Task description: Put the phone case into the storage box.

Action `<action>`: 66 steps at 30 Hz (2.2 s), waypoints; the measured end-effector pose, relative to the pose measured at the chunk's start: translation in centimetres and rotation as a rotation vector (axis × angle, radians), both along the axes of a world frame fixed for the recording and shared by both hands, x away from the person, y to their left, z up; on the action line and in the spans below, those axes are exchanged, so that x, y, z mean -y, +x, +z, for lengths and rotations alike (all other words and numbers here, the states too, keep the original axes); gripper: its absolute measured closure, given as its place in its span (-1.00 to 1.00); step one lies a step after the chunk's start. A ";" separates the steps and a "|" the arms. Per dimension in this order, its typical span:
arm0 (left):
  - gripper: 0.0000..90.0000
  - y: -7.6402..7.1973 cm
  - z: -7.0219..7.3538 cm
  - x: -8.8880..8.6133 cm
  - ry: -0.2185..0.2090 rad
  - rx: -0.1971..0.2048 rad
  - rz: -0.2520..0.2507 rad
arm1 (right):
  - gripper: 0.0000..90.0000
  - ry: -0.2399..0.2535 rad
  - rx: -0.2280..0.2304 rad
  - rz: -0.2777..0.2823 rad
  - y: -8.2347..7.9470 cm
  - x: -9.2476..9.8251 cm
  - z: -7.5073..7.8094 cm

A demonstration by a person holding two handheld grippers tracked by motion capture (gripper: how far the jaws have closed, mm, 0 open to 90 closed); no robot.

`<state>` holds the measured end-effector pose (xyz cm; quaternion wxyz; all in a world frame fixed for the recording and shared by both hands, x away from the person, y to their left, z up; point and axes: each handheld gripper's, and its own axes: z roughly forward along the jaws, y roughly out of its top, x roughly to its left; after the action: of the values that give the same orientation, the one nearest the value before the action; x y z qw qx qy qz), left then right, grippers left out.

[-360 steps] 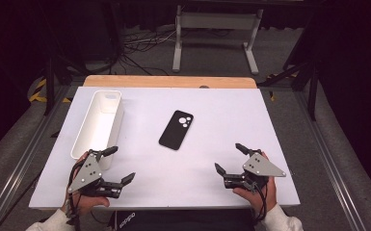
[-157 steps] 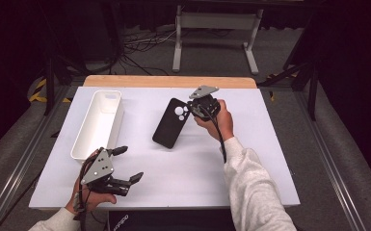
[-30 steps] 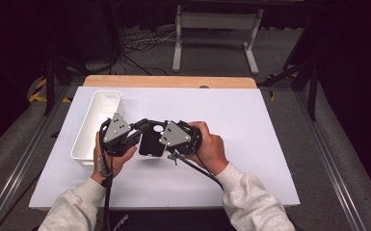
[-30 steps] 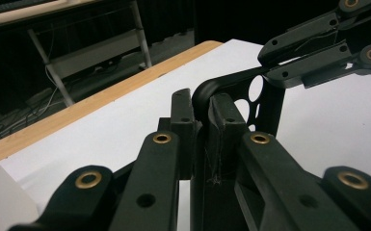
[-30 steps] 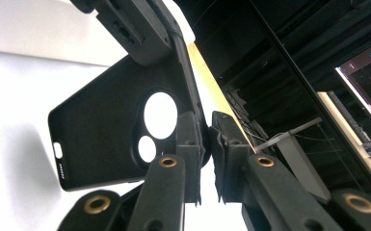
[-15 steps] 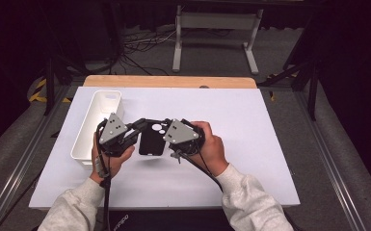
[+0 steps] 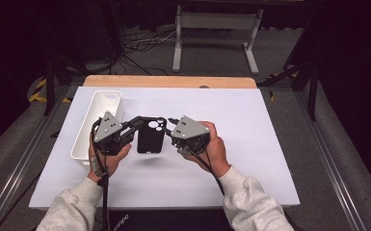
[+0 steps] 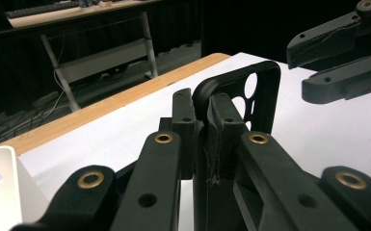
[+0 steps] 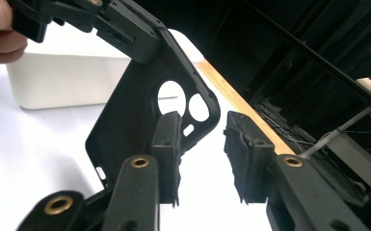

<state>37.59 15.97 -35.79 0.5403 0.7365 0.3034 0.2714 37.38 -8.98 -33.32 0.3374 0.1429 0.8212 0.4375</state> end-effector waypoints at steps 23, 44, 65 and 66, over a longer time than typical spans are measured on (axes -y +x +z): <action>0.85 -0.2 0.9 -1.7 -0.045 0.031 0.015 | -0.21 0.127 -0.029 -0.007 -0.8 4.2 -0.5; 0.85 -0.4 1.4 -2.5 -0.053 0.053 0.015 | -0.66 0.220 -0.021 -0.090 -2.4 9.9 -3.0; 0.85 -0.1 1.4 -2.8 -0.054 0.059 0.013 | -0.70 0.204 -0.011 -0.126 -4.6 13.2 -5.4; 0.85 -0.1 1.5 -2.8 -0.053 0.058 0.014 | -0.70 0.206 -0.009 -0.125 -4.7 13.3 -5.6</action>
<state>37.45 18.80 -34.32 0.5664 0.7114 0.2998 0.2884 32.69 -22.32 -38.91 0.3439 0.2300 0.7627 0.4971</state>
